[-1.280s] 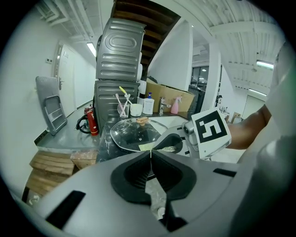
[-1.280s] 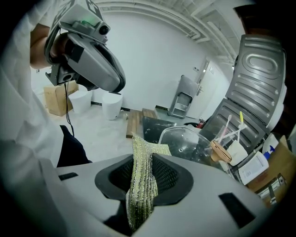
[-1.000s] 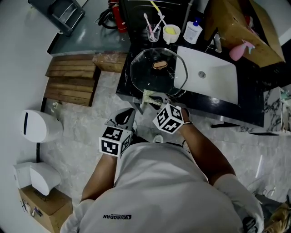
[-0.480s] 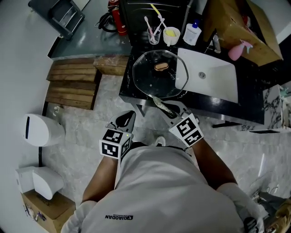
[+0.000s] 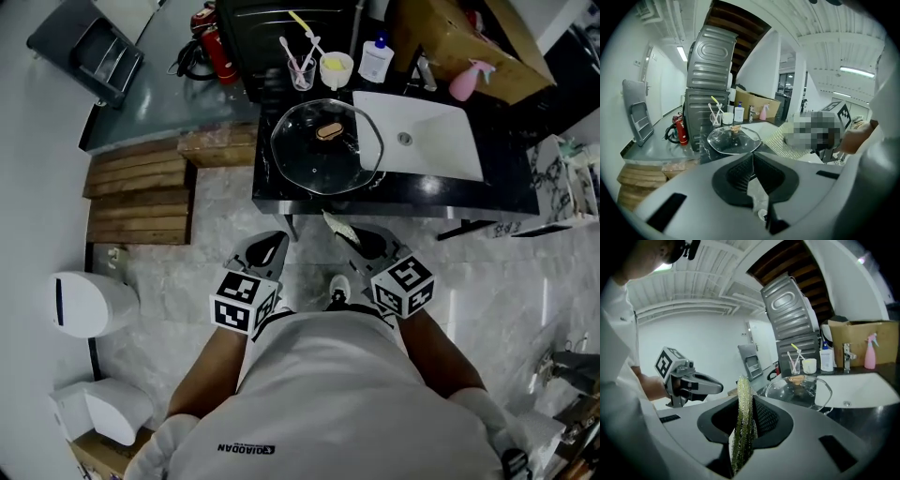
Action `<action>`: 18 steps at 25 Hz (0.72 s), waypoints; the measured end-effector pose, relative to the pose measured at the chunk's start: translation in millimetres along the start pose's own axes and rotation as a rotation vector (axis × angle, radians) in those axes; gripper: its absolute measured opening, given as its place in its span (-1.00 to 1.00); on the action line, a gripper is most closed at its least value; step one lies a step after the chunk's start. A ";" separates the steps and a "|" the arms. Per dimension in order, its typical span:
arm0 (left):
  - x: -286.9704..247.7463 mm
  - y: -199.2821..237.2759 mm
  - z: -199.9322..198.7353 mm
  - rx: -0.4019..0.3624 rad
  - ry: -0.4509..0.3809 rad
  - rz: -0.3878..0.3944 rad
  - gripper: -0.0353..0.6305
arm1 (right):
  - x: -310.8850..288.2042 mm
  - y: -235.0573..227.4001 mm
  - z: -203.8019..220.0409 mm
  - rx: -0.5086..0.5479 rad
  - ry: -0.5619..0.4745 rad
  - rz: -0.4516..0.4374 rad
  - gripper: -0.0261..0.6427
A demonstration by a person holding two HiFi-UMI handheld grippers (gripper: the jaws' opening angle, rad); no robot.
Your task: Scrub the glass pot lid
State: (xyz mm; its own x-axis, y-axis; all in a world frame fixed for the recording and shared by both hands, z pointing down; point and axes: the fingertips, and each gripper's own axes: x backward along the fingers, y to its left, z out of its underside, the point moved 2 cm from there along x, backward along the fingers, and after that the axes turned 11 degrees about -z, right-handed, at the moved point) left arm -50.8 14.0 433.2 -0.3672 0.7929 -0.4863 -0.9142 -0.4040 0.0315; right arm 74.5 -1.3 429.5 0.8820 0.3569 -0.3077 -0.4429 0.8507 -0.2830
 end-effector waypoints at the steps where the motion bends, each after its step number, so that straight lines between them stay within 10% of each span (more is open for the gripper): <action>1: 5.4 0.8 1.3 -0.001 -0.008 0.015 -0.84 | -0.6 5.8 1.5 -0.038 -0.022 0.006 -0.64; 18: 78.3 -6.5 49.7 -0.098 -0.009 0.254 -0.84 | 9.3 116.2 49.8 -0.183 -0.111 0.220 -0.67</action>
State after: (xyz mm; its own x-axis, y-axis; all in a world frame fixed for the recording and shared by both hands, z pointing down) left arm -82.1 101.4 438.3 -0.5847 0.6644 -0.4655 -0.7716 -0.6326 0.0663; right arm 39.2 120.1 438.9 0.7694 0.5733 -0.2816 -0.6380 0.6684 -0.3825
